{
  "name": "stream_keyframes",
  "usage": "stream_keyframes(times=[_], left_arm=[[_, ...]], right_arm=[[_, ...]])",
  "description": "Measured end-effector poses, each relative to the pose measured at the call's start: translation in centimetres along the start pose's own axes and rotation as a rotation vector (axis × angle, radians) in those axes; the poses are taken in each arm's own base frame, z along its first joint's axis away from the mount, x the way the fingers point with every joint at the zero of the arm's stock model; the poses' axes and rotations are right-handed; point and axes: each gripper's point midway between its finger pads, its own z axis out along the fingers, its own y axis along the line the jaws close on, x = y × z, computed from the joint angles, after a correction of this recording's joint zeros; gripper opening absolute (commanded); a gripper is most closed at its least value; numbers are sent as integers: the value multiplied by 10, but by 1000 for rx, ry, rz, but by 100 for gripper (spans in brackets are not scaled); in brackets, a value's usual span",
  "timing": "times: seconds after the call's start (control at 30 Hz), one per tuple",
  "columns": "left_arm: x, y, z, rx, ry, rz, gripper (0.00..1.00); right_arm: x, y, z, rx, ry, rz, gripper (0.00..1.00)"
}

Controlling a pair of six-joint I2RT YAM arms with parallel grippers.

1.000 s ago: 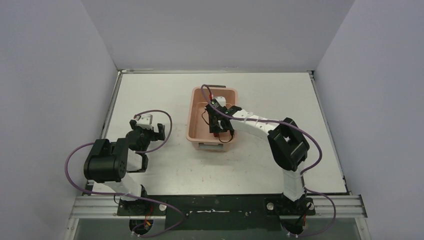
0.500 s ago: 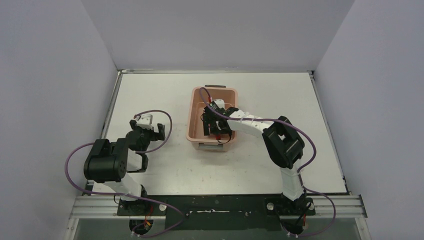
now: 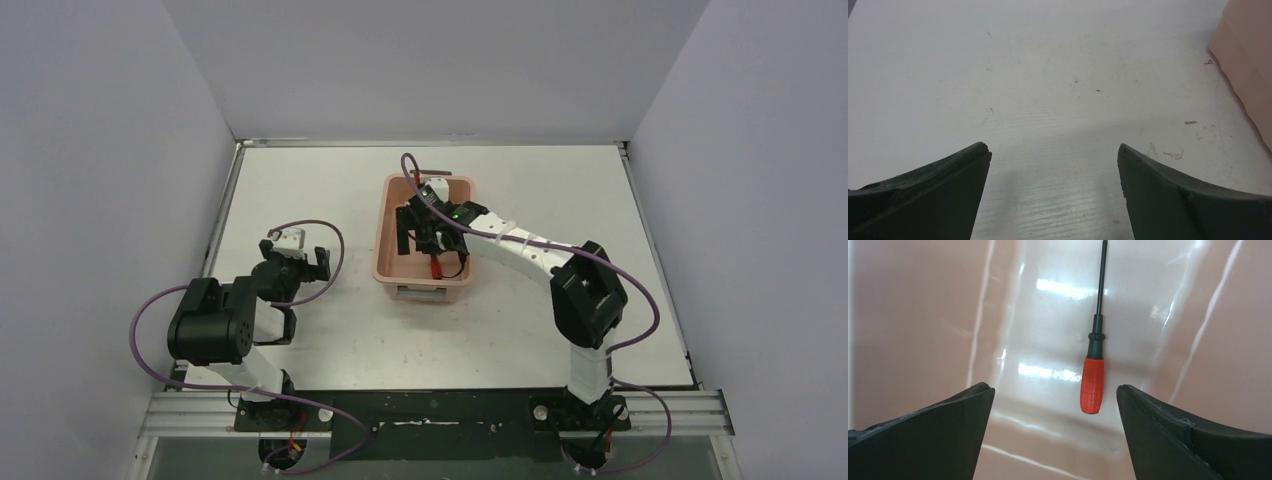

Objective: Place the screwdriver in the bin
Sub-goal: Place the screwdriver in the bin, then reset both arms

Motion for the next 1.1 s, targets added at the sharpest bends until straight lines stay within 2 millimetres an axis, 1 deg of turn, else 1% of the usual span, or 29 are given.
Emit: stream_keyframes(times=[0.2, 0.33, 0.5, 0.57, 0.63, 0.7, 0.83, 0.9, 0.97, 1.1], left_arm=[[0, 0, 0, 0, 0, 0, 97], [0, 0, 0, 0, 0, 0, 97], [0, 0, 0, 0, 0, 0, 97], [0, 0, 0, 0, 0, 0, 97], [0, 0, 0, 0, 0, 0, 97], [0, 0, 0, 0, 0, 0, 97], [0, 0, 0, 0, 0, 0, 97], [0, 0, 0, 0, 0, 0, 97], [0, 0, 0, 0, 0, 0, 97], [0, 0, 0, 0, 0, 0, 97]], right_arm=[[-38, 9, -41, -40, -104, 24, 100], [-56, 12, -65, -64, -162, 33, 100], [-80, 17, -86, -86, -226, 34, 100], [-85, 17, -91, -82, -247, 28, 100], [-89, 12, -95, -62, -268, 16, 100], [-91, 4, -99, -36, -292, 4, 100], [-92, -18, -111, 8, -333, -31, 100], [-97, -32, -120, 22, -354, -39, 100], [-105, -52, -128, 39, -378, -34, 100], [-123, -98, -145, 91, -430, -7, 100]])
